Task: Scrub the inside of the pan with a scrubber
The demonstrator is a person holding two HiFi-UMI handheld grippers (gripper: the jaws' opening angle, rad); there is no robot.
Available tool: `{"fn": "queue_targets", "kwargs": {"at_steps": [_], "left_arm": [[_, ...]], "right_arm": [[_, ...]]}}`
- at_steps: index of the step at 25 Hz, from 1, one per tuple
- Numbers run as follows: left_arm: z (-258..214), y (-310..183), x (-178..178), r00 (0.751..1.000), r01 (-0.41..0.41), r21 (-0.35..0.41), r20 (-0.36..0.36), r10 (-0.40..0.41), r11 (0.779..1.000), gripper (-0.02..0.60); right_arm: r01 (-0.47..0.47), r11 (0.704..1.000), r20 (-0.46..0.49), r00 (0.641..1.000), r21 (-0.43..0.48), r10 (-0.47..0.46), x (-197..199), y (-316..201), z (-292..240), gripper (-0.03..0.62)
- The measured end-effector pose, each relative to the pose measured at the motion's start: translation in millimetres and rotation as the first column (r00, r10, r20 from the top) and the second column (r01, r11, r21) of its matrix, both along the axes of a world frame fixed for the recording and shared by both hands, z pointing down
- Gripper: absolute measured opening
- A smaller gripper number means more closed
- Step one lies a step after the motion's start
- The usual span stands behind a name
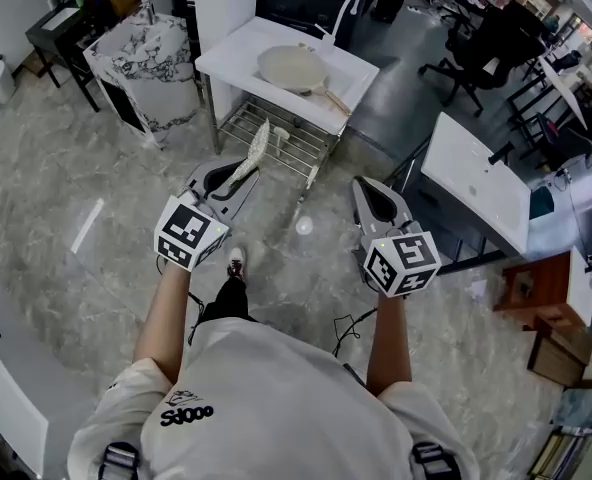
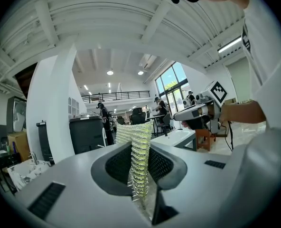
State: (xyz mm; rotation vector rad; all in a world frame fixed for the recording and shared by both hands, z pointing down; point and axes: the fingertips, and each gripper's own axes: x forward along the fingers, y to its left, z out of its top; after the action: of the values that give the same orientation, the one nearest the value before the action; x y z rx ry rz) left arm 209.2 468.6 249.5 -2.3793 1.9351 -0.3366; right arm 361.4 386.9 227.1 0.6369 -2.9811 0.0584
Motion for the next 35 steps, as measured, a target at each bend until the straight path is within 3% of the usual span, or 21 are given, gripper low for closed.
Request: {"fn": "queue_targets", "kwargs": {"at_steps": [6, 21, 28, 35], "left_arm": [[12, -39, -28, 1.0, -0.004, -0.009, -0.014, 0.003, 1.0, 0.069], [3, -166, -138, 0.999, -0.034, -0.01, -0.032, 0.034, 0.999, 0.069], [7, -200, -174, 0.998, -0.044, -0.033, -0.05, 0.042, 0.998, 0.069], [10, -228, -201, 0.997, -0.055, -0.037, -0.056, 0.052, 0.998, 0.067]], "right_arm": [[0.009, 1.0, 0.002, 1.0, 0.0, -0.009, -27, -32, 9, 0.009], [-0.071, 0.997, 0.052, 0.996, -0.035, 0.072, -125, -148, -6, 0.006], [-0.064, 0.998, 0.062, 0.996, -0.027, 0.066, -163, -174, -11, 0.008], [-0.05, 0.998, 0.014, 0.999, -0.028, 0.051, -195, -193, -5, 0.008]]}}
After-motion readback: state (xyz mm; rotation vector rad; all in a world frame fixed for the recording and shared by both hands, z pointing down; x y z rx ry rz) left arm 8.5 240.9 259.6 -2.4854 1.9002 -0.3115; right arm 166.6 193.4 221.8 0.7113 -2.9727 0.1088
